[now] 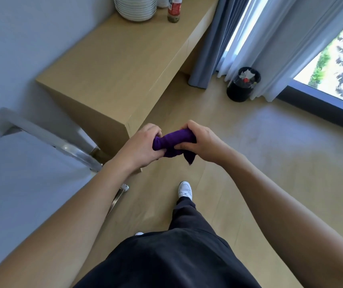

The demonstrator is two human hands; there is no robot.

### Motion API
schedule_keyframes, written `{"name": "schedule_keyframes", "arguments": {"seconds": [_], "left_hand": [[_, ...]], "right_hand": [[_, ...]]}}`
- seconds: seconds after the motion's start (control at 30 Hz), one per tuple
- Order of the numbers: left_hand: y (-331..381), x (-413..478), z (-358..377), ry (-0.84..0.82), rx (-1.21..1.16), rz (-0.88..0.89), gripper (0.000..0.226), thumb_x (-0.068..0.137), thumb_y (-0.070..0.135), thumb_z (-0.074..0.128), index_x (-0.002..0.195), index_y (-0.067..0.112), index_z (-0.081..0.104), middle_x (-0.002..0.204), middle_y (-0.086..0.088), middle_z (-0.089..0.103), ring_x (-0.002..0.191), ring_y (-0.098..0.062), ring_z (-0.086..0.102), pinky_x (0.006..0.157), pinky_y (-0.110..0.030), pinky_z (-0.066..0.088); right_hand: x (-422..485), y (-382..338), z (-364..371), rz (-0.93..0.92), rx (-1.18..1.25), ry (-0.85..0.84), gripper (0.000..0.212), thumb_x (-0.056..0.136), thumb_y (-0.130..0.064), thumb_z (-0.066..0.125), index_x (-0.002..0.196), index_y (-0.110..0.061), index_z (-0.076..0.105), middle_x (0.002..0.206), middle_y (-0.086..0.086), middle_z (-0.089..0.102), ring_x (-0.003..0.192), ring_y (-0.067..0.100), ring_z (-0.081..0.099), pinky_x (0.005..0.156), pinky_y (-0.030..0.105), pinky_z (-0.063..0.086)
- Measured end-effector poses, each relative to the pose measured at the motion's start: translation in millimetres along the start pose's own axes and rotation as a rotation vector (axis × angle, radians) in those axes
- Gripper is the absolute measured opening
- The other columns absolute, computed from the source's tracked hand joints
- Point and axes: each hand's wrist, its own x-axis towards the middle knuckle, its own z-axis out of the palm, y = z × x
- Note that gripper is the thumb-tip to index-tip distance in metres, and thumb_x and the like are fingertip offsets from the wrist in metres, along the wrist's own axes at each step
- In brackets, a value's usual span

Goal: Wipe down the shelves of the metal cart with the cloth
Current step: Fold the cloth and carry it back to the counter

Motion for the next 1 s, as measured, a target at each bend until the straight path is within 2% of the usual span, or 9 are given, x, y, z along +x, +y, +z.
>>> {"name": "schedule_keyframes", "arguments": {"seconds": [0.1, 0.2, 0.33, 0.43, 0.5, 0.6, 0.77, 0.9, 1.0], "left_hand": [[2, 43, -5, -0.032, 0.004, -0.049, 0.026, 0.08, 0.019, 0.07, 0.095, 0.02, 0.049, 0.077, 0.002, 0.06, 0.069, -0.02, 0.057, 0.061, -0.032, 0.044], [1, 81, -10, -0.071, -0.081, -0.091, 0.026, 0.085, 0.024, 0.068, 0.108, 0.029, 0.056, 0.089, 0.006, 0.066, 0.082, -0.014, 0.062, 0.073, -0.032, 0.051], [-5, 109, -21, -0.012, -0.188, -0.2, 0.018, 0.088, 0.026, 0.067, 0.105, 0.028, 0.062, 0.093, 0.007, 0.067, 0.086, -0.011, 0.061, 0.079, -0.034, 0.051], [-16, 117, -34, 0.051, -0.302, -0.291, 0.023, 0.089, 0.018, 0.065, 0.111, 0.025, 0.063, 0.102, 0.008, 0.065, 0.093, -0.007, 0.06, 0.079, -0.025, 0.047], [-27, 120, -47, 0.08, -0.323, -0.359, 0.027, 0.087, 0.013, 0.064, 0.111, 0.025, 0.063, 0.104, 0.009, 0.064, 0.09, -0.006, 0.059, 0.073, -0.021, 0.044], [-52, 123, -69, 0.127, -0.342, -0.458, 0.026, 0.081, 0.01, 0.064, 0.1, 0.027, 0.065, 0.098, 0.008, 0.066, 0.084, -0.009, 0.063, 0.068, -0.024, 0.05], [-104, 131, -97, 0.197, -0.261, -0.545, 0.016, 0.083, 0.009, 0.067, 0.093, 0.022, 0.065, 0.096, 0.002, 0.066, 0.084, -0.011, 0.062, 0.07, -0.026, 0.05], [-136, 140, -110, 0.236, -0.253, -0.615, 0.021, 0.085, 0.01, 0.067, 0.104, 0.019, 0.069, 0.1, 0.002, 0.067, 0.092, -0.014, 0.061, 0.074, -0.026, 0.047], [-157, 143, -120, 0.271, -0.278, -0.629, 0.028, 0.087, 0.011, 0.066, 0.114, 0.019, 0.067, 0.107, 0.002, 0.068, 0.101, -0.014, 0.06, 0.08, -0.025, 0.043]], "right_hand": [[44, 21, -34, 0.007, -0.117, -0.139, 0.04, 0.08, -0.032, 0.076, 0.108, -0.026, 0.048, 0.103, -0.008, 0.06, 0.091, 0.007, 0.06, 0.08, 0.031, 0.056], [89, 37, -70, 0.006, -0.21, -0.264, 0.044, 0.081, -0.031, 0.075, 0.114, -0.03, 0.047, 0.107, -0.009, 0.059, 0.095, 0.008, 0.06, 0.079, 0.029, 0.056], [144, 35, -98, -0.055, -0.245, -0.404, 0.047, 0.082, -0.034, 0.073, 0.123, -0.03, 0.05, 0.111, -0.011, 0.059, 0.099, 0.006, 0.058, 0.079, 0.022, 0.052], [183, 22, -102, -0.115, -0.215, -0.475, 0.038, 0.085, -0.034, 0.071, 0.117, -0.032, 0.052, 0.106, -0.013, 0.061, 0.093, 0.003, 0.06, 0.073, 0.019, 0.052], [208, 13, -95, -0.133, -0.218, -0.544, 0.032, 0.087, -0.032, 0.067, 0.115, -0.032, 0.051, 0.103, -0.011, 0.062, 0.087, 0.006, 0.063, 0.069, 0.023, 0.055], [242, -3, -77, -0.134, -0.202, -0.623, 0.031, 0.086, -0.024, 0.059, 0.115, -0.028, 0.049, 0.098, -0.004, 0.064, 0.081, 0.015, 0.065, 0.069, 0.031, 0.056], [303, -36, -43, -0.179, -0.271, -0.638, 0.029, 0.083, -0.013, 0.056, 0.109, -0.026, 0.056, 0.092, -0.005, 0.065, 0.08, 0.015, 0.065, 0.066, 0.027, 0.052], [349, -48, -20, -0.217, -0.352, -0.621, 0.029, 0.083, -0.012, 0.061, 0.11, -0.022, 0.063, 0.094, -0.004, 0.067, 0.088, 0.015, 0.063, 0.072, 0.027, 0.051], [379, -55, -5, -0.236, -0.347, -0.607, 0.03, 0.084, -0.011, 0.064, 0.112, -0.02, 0.065, 0.097, -0.003, 0.065, 0.089, 0.016, 0.061, 0.069, 0.024, 0.046]]}}
